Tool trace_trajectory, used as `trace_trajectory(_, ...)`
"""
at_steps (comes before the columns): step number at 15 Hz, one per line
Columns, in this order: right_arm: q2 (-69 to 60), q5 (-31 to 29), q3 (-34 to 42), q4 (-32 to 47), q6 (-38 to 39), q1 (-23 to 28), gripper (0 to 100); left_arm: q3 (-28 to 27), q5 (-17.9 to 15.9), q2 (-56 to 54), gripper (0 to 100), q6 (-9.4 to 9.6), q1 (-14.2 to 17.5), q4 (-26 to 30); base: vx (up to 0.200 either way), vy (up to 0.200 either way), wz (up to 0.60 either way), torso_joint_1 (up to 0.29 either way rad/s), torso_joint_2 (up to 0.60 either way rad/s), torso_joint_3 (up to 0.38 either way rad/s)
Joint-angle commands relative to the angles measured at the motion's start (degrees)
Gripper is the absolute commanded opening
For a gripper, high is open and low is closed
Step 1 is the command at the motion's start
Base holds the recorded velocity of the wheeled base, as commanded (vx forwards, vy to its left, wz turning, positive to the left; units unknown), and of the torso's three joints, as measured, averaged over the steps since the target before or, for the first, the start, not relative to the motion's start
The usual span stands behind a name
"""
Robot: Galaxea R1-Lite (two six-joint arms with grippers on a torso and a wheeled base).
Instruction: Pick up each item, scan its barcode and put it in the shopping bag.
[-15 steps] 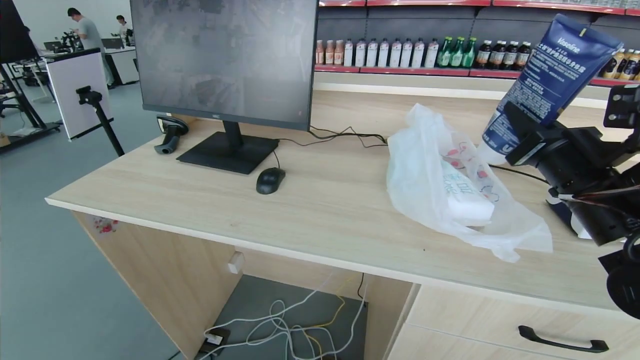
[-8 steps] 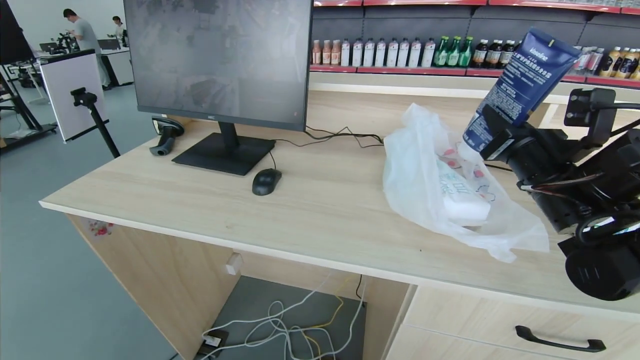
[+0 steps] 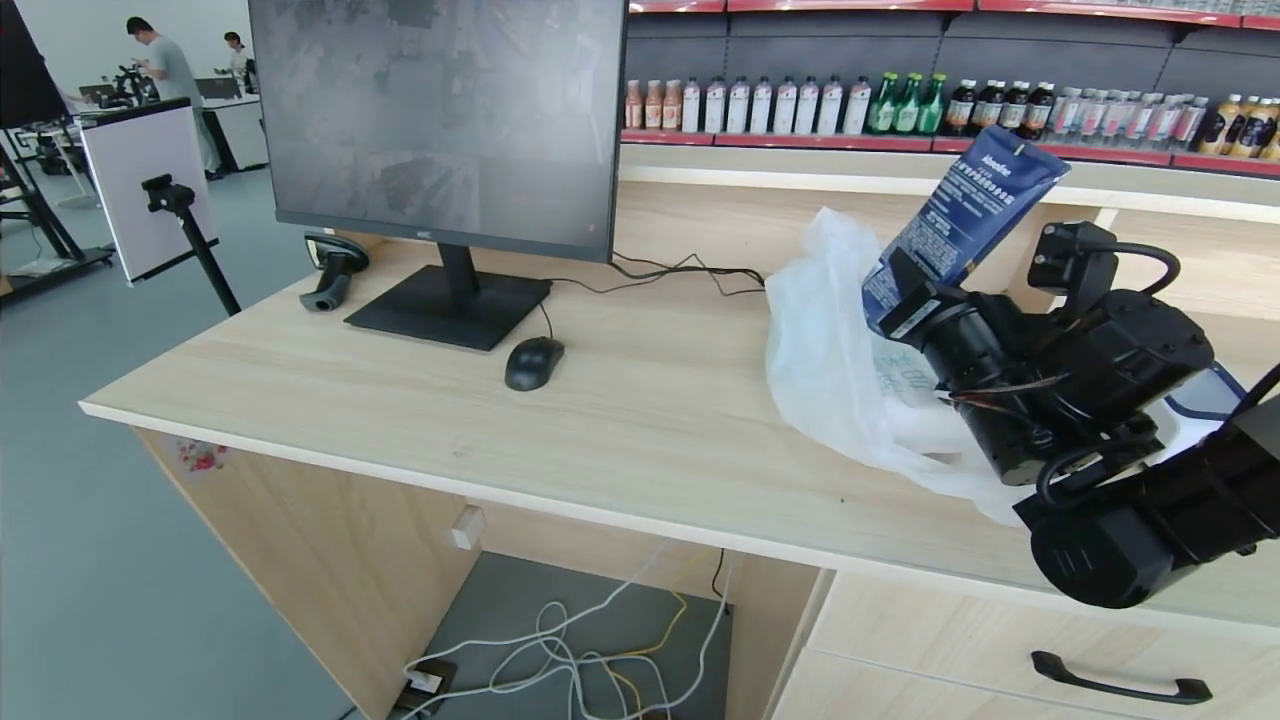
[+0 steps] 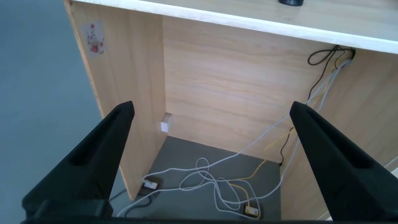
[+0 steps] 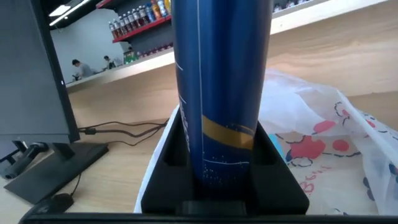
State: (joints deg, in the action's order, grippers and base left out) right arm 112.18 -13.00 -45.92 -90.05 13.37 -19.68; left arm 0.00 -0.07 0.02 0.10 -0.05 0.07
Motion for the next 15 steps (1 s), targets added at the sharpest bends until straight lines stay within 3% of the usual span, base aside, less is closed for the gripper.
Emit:
trace_trajectory(1,0.85,-0.01,-0.04,0.05,0.34,-0.36,0,0.0,-0.01,-0.02,100,-0.01,-0.04,0.01,0.0,0.0,0.0,0.0,0.0,0.0)
trace_trajectory(8,0.76,-0.01,-2.68,0.05,2.62,-5.29,0,0.0,-0.01,-0.02,100,0.08,-0.04,0.01,0.0,0.0,0.0,0.0,0.0,0.0)
trace_trajectory(15,3.31,-0.28,-1.8,0.05,3.15,-6.78,0,0.0,-0.01,-0.02,100,0.08,-0.04,-0.07,0.0,0.0,0.0,0.0,0.0,0.0)
